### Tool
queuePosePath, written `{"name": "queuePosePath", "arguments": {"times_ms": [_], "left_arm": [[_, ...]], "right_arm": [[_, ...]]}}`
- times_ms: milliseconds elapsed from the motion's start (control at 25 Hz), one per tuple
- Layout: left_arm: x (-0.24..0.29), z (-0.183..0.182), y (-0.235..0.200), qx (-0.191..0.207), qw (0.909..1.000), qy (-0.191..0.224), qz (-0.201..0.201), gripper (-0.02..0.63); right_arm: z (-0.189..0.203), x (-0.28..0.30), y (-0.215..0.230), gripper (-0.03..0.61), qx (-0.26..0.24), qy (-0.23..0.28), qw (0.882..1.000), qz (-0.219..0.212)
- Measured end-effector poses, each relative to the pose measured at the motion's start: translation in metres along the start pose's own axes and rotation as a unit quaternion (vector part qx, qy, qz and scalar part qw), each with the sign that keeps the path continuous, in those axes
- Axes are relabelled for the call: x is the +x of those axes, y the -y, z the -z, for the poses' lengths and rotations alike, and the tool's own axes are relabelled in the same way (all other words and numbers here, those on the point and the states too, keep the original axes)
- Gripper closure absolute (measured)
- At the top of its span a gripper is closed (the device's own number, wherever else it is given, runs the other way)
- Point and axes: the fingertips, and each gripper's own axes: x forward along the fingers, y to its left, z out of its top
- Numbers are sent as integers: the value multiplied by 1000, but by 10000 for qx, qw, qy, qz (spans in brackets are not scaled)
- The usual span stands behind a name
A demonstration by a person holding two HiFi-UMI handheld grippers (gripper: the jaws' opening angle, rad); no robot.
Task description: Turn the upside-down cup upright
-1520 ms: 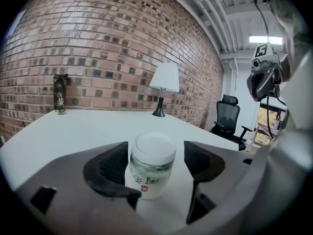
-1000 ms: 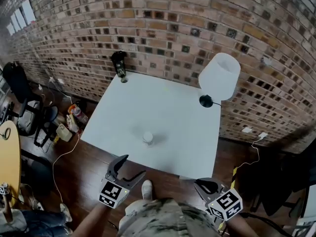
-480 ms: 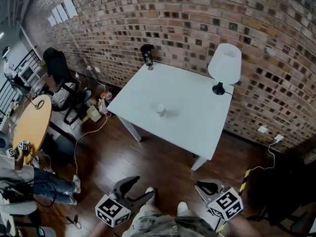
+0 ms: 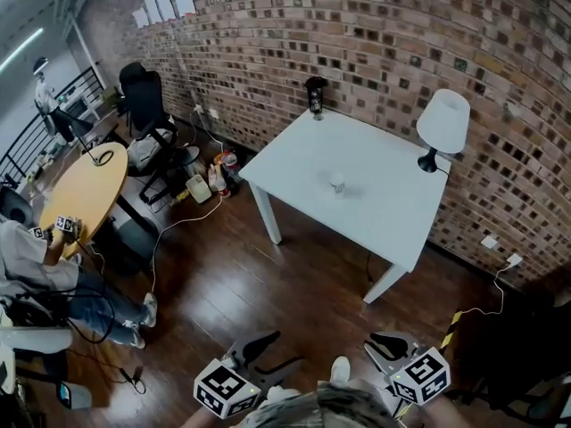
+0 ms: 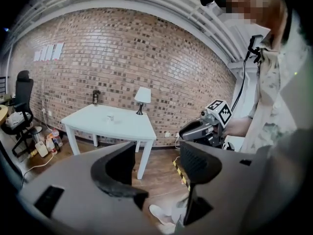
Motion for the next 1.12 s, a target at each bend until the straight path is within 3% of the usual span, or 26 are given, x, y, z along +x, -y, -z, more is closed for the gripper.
{"name": "queuePosePath", "arguments": {"times_ms": [200,360,560,800,1120], "left_arm": [[-75,45,-17,-380,9989,-276,38,321],[-106,67,-13,-549,9971,-360,397,327],[-121,91,-5,-567,9944,-505,735,327],[-134,90,3,-432,9937,-375,964,328],[-171,92,-15,-538,9951,-216,807,331]], "right_arm": [[5,24,-84,480,-9,-335,9994,-132],[2,24,-128,477,-69,-398,9992,35],[13,17,-163,477,124,-359,9987,332],[16,20,-195,480,98,-347,9985,421],[3,40,-223,486,-45,-468,9984,319]]}}
